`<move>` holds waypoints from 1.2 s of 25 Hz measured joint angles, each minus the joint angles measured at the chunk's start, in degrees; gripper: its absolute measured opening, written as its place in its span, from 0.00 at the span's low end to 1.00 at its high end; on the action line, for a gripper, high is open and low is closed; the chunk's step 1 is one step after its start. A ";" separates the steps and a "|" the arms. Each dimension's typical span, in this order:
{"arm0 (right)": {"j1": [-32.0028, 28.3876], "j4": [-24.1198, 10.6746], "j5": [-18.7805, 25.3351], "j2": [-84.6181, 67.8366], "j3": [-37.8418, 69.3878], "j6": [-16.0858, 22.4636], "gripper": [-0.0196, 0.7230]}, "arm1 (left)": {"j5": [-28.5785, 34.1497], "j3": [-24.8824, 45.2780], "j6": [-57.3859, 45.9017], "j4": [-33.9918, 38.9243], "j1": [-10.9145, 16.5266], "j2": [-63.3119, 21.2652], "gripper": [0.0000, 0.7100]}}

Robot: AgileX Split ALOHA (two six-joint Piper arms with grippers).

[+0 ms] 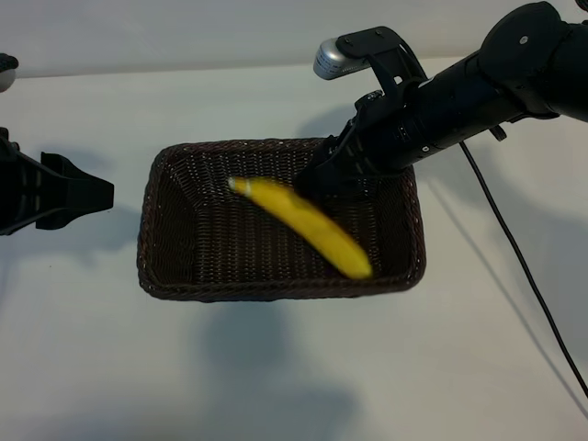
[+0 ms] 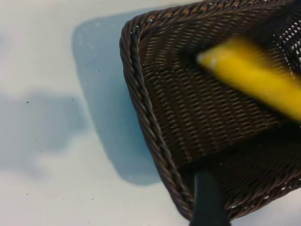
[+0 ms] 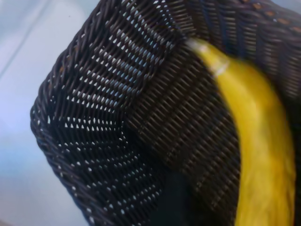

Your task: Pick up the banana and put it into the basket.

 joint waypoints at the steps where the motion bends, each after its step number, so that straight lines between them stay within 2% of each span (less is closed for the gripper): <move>1: -0.01 0.06 -0.35 0.00 0.00 0.39 0.99 | 0.00 0.00 0.00 0.00 0.00 0.00 0.70; 5: -0.28 -0.79 -2.20 -0.80 0.00 2.91 0.95 | 0.00 0.00 0.00 0.00 0.00 0.00 0.70; 11: -6.38 -7.61 -1.62 -7.54 0.00 10.45 0.91 | 0.00 0.00 0.00 0.00 0.00 0.00 0.70; 14: -10.66 -12.42 1.34 -11.16 -0.06 13.30 0.91 | -0.17 0.00 0.00 0.00 0.00 0.00 0.70; 18: -13.95 -17.15 6.77 -13.61 -0.10 15.61 0.90 | -0.63 0.00 0.00 0.00 0.00 0.00 0.70; 22: -14.16 -18.16 11.39 -13.89 -0.10 16.08 0.89 | -1.21 0.00 0.00 0.00 0.00 0.00 0.70; 30: -13.67 -18.21 12.19 -13.89 -0.10 16.08 0.88 | -2.09 0.00 0.00 -0.02 0.00 0.00 0.70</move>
